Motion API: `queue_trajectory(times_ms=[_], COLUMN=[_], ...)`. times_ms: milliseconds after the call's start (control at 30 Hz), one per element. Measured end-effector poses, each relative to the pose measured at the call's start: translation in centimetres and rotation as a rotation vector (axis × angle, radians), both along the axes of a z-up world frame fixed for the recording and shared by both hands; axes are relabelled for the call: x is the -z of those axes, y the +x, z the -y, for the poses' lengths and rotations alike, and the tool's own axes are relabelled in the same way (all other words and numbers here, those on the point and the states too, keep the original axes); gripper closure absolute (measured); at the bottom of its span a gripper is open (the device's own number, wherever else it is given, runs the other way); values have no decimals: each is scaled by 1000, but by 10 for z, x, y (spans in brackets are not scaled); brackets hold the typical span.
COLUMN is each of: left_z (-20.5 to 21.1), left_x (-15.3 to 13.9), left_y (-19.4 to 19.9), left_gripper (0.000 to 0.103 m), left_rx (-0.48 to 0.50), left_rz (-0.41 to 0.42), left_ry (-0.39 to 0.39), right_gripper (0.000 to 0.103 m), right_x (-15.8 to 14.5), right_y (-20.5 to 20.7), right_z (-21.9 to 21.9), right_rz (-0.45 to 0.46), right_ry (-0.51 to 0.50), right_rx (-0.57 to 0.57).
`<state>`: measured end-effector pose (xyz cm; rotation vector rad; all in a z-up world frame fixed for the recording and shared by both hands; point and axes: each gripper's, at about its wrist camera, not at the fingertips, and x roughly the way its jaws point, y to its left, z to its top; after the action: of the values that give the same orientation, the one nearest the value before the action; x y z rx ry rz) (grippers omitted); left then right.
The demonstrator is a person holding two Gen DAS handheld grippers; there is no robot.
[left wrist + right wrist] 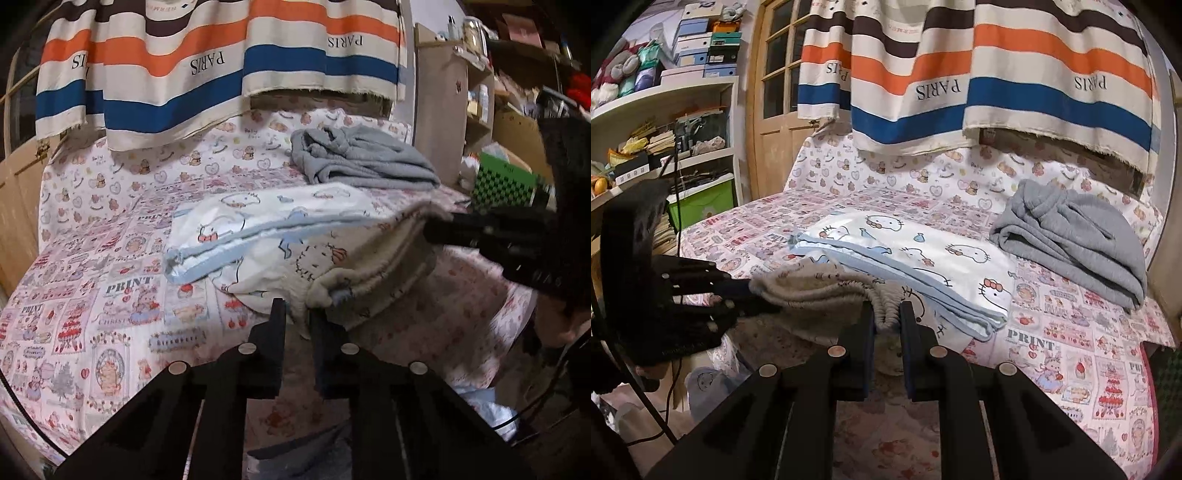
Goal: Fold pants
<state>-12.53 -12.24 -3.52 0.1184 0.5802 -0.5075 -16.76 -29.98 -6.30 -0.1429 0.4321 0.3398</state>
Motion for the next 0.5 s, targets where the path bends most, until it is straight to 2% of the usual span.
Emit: queue_trajectory(times_ms=[133, 233, 400, 500], left_z=[3, 5, 7, 11], left_x=[-17, -32, -61, -70], left_y=[12, 35, 86, 120], left_gripper=[92, 92, 92, 92], left_rx=[-13, -15, 2, -24], left_rz=[23, -9, -47, -56], left_ry=[23, 22, -16, -4], right_gripper=[90, 90, 91, 92], right_x=[-10, -25, -53, -61], right_y=[6, 17, 56, 95], right_z=[2, 2, 9, 18], right_rz=[24, 55, 74, 26], right_ry=[1, -1, 25, 68], right_rx=[4, 11, 53, 74])
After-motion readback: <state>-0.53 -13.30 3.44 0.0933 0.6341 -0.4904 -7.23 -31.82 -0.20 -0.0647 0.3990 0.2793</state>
